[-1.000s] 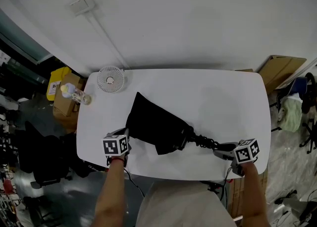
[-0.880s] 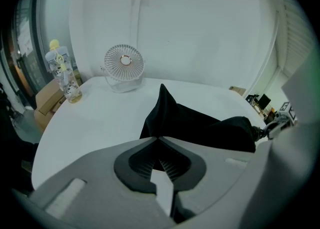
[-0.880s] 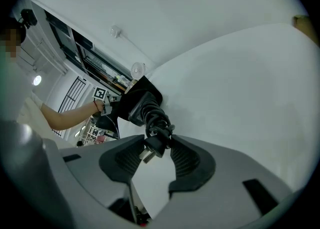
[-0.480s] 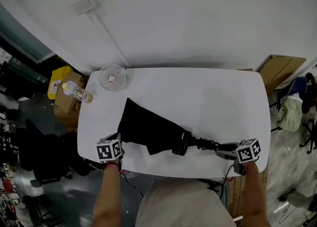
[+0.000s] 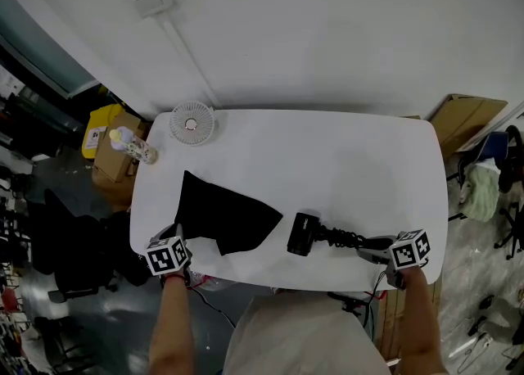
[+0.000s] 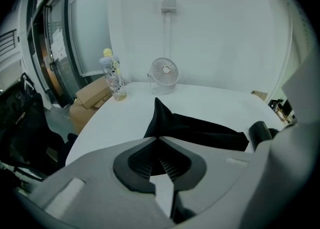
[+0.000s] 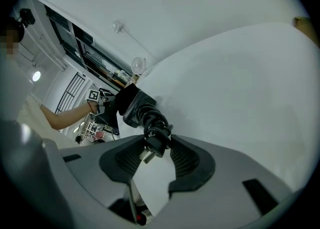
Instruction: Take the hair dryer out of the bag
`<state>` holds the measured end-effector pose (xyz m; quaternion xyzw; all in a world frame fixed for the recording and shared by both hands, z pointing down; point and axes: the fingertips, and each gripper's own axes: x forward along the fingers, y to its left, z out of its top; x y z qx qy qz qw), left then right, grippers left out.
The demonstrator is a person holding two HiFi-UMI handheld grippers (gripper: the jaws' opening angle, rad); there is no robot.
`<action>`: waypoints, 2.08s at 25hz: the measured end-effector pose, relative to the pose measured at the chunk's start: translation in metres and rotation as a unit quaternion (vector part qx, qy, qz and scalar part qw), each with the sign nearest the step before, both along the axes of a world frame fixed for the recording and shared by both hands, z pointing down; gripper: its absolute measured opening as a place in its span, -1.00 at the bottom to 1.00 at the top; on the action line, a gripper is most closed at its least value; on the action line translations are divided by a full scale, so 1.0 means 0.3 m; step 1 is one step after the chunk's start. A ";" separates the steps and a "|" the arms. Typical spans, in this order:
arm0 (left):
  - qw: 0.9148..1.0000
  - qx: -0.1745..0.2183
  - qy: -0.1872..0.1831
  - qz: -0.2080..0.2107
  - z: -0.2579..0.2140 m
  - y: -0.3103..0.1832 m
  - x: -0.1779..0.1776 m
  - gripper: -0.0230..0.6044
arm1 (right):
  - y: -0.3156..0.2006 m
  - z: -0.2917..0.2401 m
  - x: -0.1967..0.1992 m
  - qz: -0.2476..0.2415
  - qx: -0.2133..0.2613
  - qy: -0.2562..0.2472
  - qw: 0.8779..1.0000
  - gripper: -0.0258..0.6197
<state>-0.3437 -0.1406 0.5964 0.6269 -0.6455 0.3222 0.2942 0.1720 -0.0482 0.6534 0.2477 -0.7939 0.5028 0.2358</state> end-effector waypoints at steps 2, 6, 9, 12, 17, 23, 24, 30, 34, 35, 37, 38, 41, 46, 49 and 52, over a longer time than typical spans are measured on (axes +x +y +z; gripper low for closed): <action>1.000 0.007 0.006 0.013 -0.003 0.010 0.018 -0.87 | 0.002 0.001 -0.003 -0.002 0.000 0.004 1.000 -0.39; 0.999 0.019 0.019 0.023 -0.002 0.021 0.061 -0.87 | 0.010 0.000 -0.003 -0.004 0.001 0.010 1.000 -0.39; 0.999 0.030 0.035 0.024 -0.007 0.019 0.088 -0.63 | 0.016 0.002 -0.004 -0.005 0.002 0.014 1.000 -0.39; 0.997 0.046 0.044 0.034 -0.032 0.013 0.116 -0.40 | 0.016 -0.002 -0.011 -0.007 0.005 0.016 1.000 -0.39; 0.994 0.079 0.053 0.061 -0.099 0.016 0.202 -0.28 | 0.021 -0.003 -0.013 -0.017 0.015 0.029 0.999 -0.39; 0.985 0.093 0.080 0.119 -0.155 0.029 0.382 -0.25 | 0.028 -0.009 -0.022 -0.028 0.029 0.043 0.998 -0.37; 0.984 0.094 0.087 0.127 -0.161 0.029 0.410 -0.25 | 0.028 -0.011 -0.022 -0.030 0.032 0.047 0.998 -0.37; 0.973 0.093 0.131 0.167 -0.178 0.033 0.540 -0.25 | 0.052 0.008 -0.029 -0.061 0.050 0.089 0.993 -0.36; 0.962 0.096 0.160 0.200 -0.188 0.044 0.622 -0.26 | 0.068 0.020 -0.032 -0.075 0.056 0.108 0.990 -0.27; 0.959 0.096 0.168 0.208 -0.189 0.047 0.641 -0.26 | 0.071 0.024 -0.034 -0.078 0.056 0.112 0.989 -0.22; 0.952 0.094 0.183 0.225 -0.189 0.054 0.678 -0.27 | 0.074 0.031 -0.036 -0.083 0.058 0.119 0.988 -0.14; 0.950 0.091 0.187 0.234 -0.187 0.058 0.696 -0.27 | 0.074 0.032 -0.034 -0.084 0.060 0.123 0.987 -0.10; 0.942 0.089 0.199 0.256 -0.188 0.068 0.748 -0.27 | 0.064 0.018 -0.019 -0.075 0.077 0.132 0.985 -0.06; 0.927 0.099 0.229 0.282 -0.216 0.085 0.833 -0.40 | 0.023 -0.062 0.010 -0.049 0.123 0.140 0.981 0.01; 0.921 0.109 0.234 0.292 -0.234 0.087 0.867 -0.61 | -0.006 -0.142 -0.004 -0.033 0.159 0.138 0.977 0.01; 0.916 0.113 0.240 0.300 -0.250 0.088 0.893 -0.68 | -0.031 -0.221 -0.046 -0.017 0.195 0.128 0.972 0.00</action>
